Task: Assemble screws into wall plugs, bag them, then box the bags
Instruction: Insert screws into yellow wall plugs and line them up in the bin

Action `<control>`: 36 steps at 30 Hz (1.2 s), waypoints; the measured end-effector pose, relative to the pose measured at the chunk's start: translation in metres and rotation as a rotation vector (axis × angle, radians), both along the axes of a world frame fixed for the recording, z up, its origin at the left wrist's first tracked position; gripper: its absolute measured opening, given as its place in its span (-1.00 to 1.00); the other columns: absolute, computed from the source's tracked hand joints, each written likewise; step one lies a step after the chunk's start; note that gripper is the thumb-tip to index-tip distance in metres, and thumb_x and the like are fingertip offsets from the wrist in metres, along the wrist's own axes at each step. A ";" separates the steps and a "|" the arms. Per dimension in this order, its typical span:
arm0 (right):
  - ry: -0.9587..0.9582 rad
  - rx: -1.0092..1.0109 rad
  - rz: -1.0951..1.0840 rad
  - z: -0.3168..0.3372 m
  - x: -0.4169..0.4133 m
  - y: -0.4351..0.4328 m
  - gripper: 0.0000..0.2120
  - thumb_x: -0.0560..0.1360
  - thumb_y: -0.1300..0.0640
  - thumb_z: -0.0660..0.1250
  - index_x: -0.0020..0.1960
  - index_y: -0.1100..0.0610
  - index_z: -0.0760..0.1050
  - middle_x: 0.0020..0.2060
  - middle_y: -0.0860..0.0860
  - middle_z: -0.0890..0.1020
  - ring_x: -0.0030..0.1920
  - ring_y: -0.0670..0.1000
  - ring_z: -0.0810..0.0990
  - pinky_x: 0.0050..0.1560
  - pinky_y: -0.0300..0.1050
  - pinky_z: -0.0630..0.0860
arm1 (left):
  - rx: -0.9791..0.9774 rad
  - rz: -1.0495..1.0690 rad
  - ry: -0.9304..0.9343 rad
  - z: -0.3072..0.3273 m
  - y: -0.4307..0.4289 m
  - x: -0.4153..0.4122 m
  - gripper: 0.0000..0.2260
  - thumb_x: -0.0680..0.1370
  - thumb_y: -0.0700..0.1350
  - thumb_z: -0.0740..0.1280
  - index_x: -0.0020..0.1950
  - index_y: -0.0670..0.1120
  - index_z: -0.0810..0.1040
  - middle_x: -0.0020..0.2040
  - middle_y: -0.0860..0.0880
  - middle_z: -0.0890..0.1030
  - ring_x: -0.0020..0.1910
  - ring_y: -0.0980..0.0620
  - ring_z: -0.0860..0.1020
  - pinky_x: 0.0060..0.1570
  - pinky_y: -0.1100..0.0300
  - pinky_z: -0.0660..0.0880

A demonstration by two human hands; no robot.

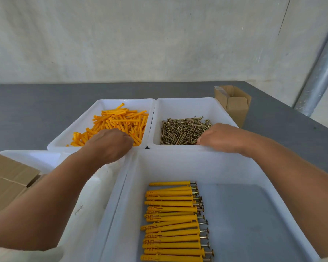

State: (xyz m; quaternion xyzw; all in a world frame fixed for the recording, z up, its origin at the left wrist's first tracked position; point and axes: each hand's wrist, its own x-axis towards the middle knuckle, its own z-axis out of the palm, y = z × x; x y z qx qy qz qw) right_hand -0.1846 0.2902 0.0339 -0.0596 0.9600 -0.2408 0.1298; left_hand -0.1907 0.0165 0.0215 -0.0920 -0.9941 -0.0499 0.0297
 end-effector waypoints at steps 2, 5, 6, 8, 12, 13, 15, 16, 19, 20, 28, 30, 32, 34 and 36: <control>-0.008 -0.066 -0.001 0.004 0.003 0.004 -0.78 0.58 0.16 0.25 -0.02 0.16 0.68 -0.07 0.00 0.66 0.00 0.04 0.59 -0.04 -0.06 0.51 | -0.020 -0.026 0.016 0.000 0.000 0.000 -0.76 0.63 -0.20 0.08 -0.05 -0.17 0.54 -0.02 -0.03 0.55 0.04 -0.02 0.50 -0.12 0.21 0.31; 0.001 -0.151 -0.003 0.007 0.005 0.007 -0.73 0.54 0.21 0.27 -0.12 -0.05 0.70 -0.14 -0.16 0.67 -0.05 -0.11 0.60 -0.15 -0.23 0.48 | 0.066 -0.003 0.024 0.002 0.004 0.002 -0.75 0.61 -0.19 0.14 0.03 -0.11 0.62 -0.04 0.05 0.54 -0.04 0.06 0.42 -0.22 0.26 0.21; 0.014 -0.152 0.005 0.006 0.005 0.007 -0.71 0.53 0.23 0.26 -0.12 -0.05 0.70 -0.15 -0.17 0.66 -0.07 -0.14 0.60 -0.18 -0.26 0.46 | 0.122 0.024 0.014 0.003 0.007 0.004 -0.75 0.60 -0.19 0.15 0.03 -0.05 0.63 -0.05 0.08 0.51 -0.05 0.08 0.39 -0.25 0.26 0.19; 0.047 -0.136 0.024 0.006 0.004 0.006 -0.69 0.52 0.26 0.25 -0.12 -0.05 0.70 -0.17 -0.20 0.65 -0.11 -0.19 0.58 -0.23 -0.31 0.42 | 0.228 0.070 -0.011 0.004 0.010 0.006 -0.76 0.57 -0.19 0.18 -0.02 0.05 0.62 -0.07 0.09 0.51 -0.04 0.09 0.39 -0.26 0.25 0.23; 0.130 -0.097 0.034 0.008 0.005 0.004 -0.67 0.53 0.27 0.23 -0.13 -0.10 0.65 -0.22 -0.23 0.59 -0.16 -0.19 0.54 -0.29 -0.34 0.36 | 0.309 0.109 0.040 0.004 0.012 0.007 -0.81 0.58 -0.14 0.24 -0.04 0.10 0.61 -0.11 0.11 0.52 -0.11 0.10 0.42 -0.24 0.25 0.27; 0.161 -0.100 0.027 0.009 0.006 0.004 -0.67 0.54 0.27 0.23 -0.13 -0.12 0.64 -0.22 -0.22 0.57 -0.15 -0.17 0.54 -0.27 -0.31 0.40 | 0.324 0.109 0.076 0.003 0.012 0.006 -0.82 0.59 -0.12 0.25 0.01 0.08 0.63 -0.14 0.12 0.52 -0.16 0.12 0.43 -0.25 0.27 0.27; 0.212 -0.140 0.001 0.011 0.006 0.003 -0.66 0.53 0.28 0.24 -0.15 -0.13 0.62 -0.20 -0.17 0.59 -0.12 -0.10 0.58 -0.17 -0.24 0.49 | 0.425 0.107 0.158 0.001 0.012 0.005 -0.83 0.60 -0.08 0.27 0.08 0.06 0.64 -0.20 0.14 0.55 -0.24 0.19 0.45 -0.31 0.37 0.28; 0.231 -0.176 -0.015 0.012 0.007 0.003 -0.67 0.52 0.28 0.24 -0.16 -0.12 0.61 -0.21 -0.14 0.61 -0.12 -0.07 0.59 -0.14 -0.19 0.53 | 0.510 0.111 0.200 0.001 0.011 0.006 -0.84 0.59 -0.07 0.29 0.10 0.06 0.64 -0.21 0.14 0.57 -0.25 0.20 0.47 -0.31 0.39 0.30; 0.254 -0.358 -0.063 0.014 0.007 0.001 -0.73 0.52 0.27 0.30 -0.15 -0.07 0.62 -0.23 -0.05 0.66 -0.22 -0.08 0.63 -0.14 -0.16 0.61 | 0.827 0.148 0.266 0.003 0.010 0.003 -0.86 0.57 -0.08 0.34 0.09 0.04 0.64 -0.17 0.06 0.63 -0.23 0.09 0.52 -0.17 0.23 0.41; 0.248 -0.431 -0.074 0.014 0.008 -0.001 -0.76 0.52 0.27 0.33 -0.15 -0.05 0.63 -0.25 -0.05 0.67 -0.27 -0.12 0.61 -0.19 -0.21 0.60 | 0.937 0.159 0.257 0.005 0.009 0.003 -0.86 0.57 -0.09 0.34 0.08 0.01 0.64 -0.20 0.04 0.62 -0.24 0.07 0.51 -0.13 0.19 0.45; 0.166 -0.693 -0.040 0.020 0.015 -0.011 -0.81 0.50 0.32 0.37 -0.13 0.05 0.65 -0.33 -0.03 0.70 -0.45 -0.20 0.50 -0.36 -0.33 0.51 | 1.493 0.258 -0.042 0.009 0.020 0.007 -0.97 0.58 -0.23 0.33 -0.04 -0.18 0.55 -0.20 -0.12 0.61 -0.36 0.11 0.59 -0.40 0.31 0.54; 0.156 -0.694 -0.025 0.021 0.016 -0.013 -0.81 0.50 0.32 0.36 -0.12 0.06 0.65 -0.34 -0.04 0.69 -0.45 -0.19 0.50 -0.36 -0.33 0.51 | 1.543 0.278 -0.073 0.009 0.022 0.008 -0.86 0.58 -0.26 0.33 0.13 -0.21 0.50 -0.17 -0.14 0.60 -0.33 0.08 0.59 -0.41 0.30 0.54; 0.150 -0.673 -0.018 0.021 0.017 -0.014 -0.83 0.51 0.30 0.37 -0.11 0.06 0.65 -0.32 -0.04 0.69 -0.44 -0.20 0.51 -0.35 -0.33 0.50 | 1.580 0.292 -0.080 0.009 0.022 0.008 -0.71 0.57 -0.28 0.33 0.28 -0.21 0.42 -0.15 -0.14 0.61 -0.31 0.06 0.59 -0.41 0.28 0.56; 0.145 -0.663 -0.017 0.020 0.018 -0.014 -0.84 0.51 0.29 0.38 -0.10 0.05 0.65 -0.28 -0.01 0.70 -0.44 -0.20 0.51 -0.33 -0.32 0.51 | 1.595 0.288 -0.082 0.010 0.022 0.009 -0.69 0.57 -0.29 0.33 0.30 -0.18 0.40 -0.16 -0.13 0.61 -0.34 0.08 0.60 -0.41 0.27 0.56; 0.140 -0.667 -0.014 0.020 0.018 -0.014 -0.84 0.52 0.29 0.38 -0.10 0.06 0.65 -0.27 0.00 0.71 -0.44 -0.20 0.51 -0.32 -0.32 0.52 | 1.595 0.288 -0.083 0.010 0.023 0.009 -0.72 0.57 -0.29 0.33 0.27 -0.17 0.42 -0.19 -0.12 0.61 -0.40 0.11 0.61 -0.41 0.27 0.56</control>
